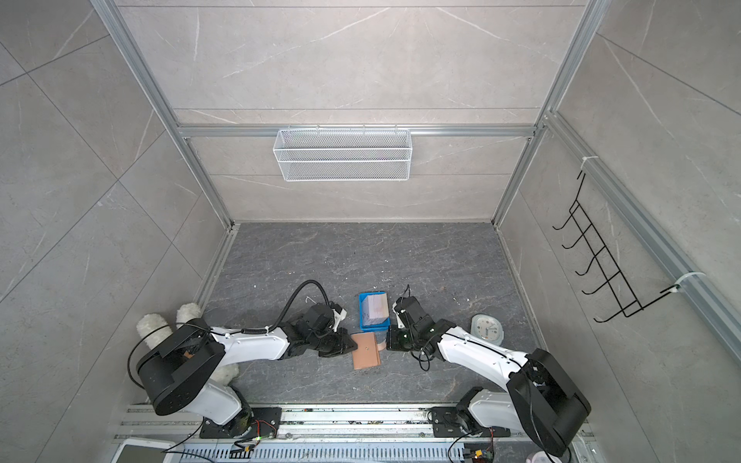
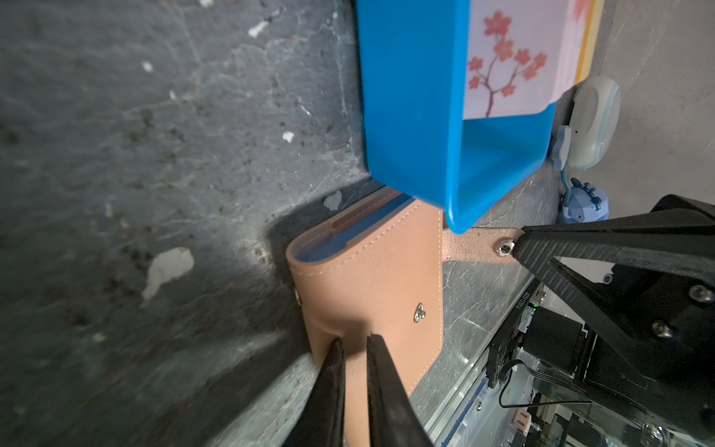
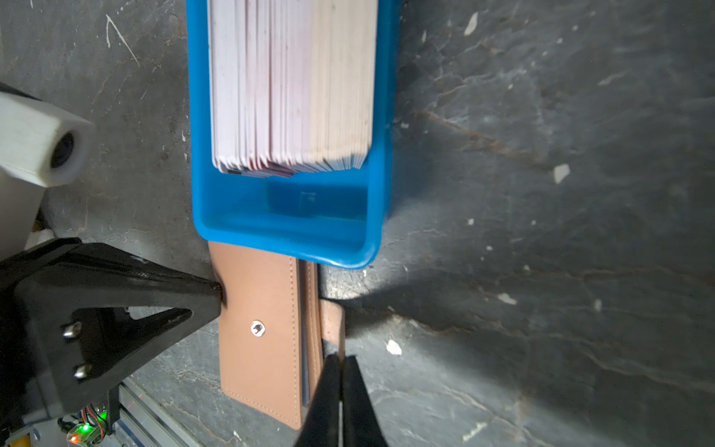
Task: Insert credit cards into a card holder
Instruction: Close the button on the card holder.
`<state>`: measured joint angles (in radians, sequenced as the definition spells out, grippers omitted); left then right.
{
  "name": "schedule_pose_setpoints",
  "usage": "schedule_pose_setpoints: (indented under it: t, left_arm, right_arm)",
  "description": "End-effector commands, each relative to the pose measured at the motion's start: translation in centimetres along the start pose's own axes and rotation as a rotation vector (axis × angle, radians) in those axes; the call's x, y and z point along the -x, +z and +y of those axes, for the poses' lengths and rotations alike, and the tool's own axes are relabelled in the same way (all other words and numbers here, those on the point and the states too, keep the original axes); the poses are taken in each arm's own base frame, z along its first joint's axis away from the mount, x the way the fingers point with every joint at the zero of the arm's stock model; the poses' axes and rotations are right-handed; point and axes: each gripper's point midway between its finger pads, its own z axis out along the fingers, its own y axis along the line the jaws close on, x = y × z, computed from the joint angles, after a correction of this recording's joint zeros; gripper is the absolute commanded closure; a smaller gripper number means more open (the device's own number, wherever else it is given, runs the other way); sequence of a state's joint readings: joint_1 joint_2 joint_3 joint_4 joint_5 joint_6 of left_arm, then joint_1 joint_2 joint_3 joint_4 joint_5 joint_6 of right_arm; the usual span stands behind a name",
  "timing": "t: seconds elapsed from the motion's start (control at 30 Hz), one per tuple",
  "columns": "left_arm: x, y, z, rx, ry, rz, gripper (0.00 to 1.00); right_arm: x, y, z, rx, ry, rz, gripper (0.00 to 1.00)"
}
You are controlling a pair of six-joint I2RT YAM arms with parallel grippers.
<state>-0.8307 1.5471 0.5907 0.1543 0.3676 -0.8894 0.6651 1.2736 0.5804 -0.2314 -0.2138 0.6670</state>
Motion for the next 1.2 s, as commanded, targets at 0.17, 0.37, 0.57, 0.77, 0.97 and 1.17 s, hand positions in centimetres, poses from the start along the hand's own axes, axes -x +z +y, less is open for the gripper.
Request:
schedule_pose_setpoints:
  t: [0.17, 0.37, 0.57, 0.77, 0.97, 1.17]
  left_arm:
    - [-1.0, 0.1, 1.8, 0.064, -0.009, 0.017, 0.84]
    - [-1.0, 0.1, 1.8, 0.065, -0.008, 0.016, 0.84]
    - [-1.0, 0.0, 1.7, 0.062, -0.006, 0.015, 0.84]
    - [-0.9, 0.0, 1.7, 0.061, -0.006, 0.014, 0.84]
    - [-1.0, 0.0, 1.7, 0.057, -0.005, 0.009, 0.84]
    - [-1.0, 0.0, 1.7, 0.049, -0.011, 0.003, 0.84]
  right_arm:
    - [-0.2, 0.0, -0.2, -0.004, -0.022, 0.020, 0.97]
    - [-0.3, 0.3, 0.2, 0.011, -0.029, 0.034, 0.99]
    - [-0.3, 0.3, 0.6, 0.021, -0.035, 0.039, 0.99]
    - [-0.4, 0.4, 1.4, 0.026, -0.053, 0.048, 1.00]
    - [-0.5, 0.6, 2.5, 0.011, -0.083, 0.055, 1.00]
    - [-0.8, 1.2, 3.6, -0.005, -0.107, 0.070, 1.00]
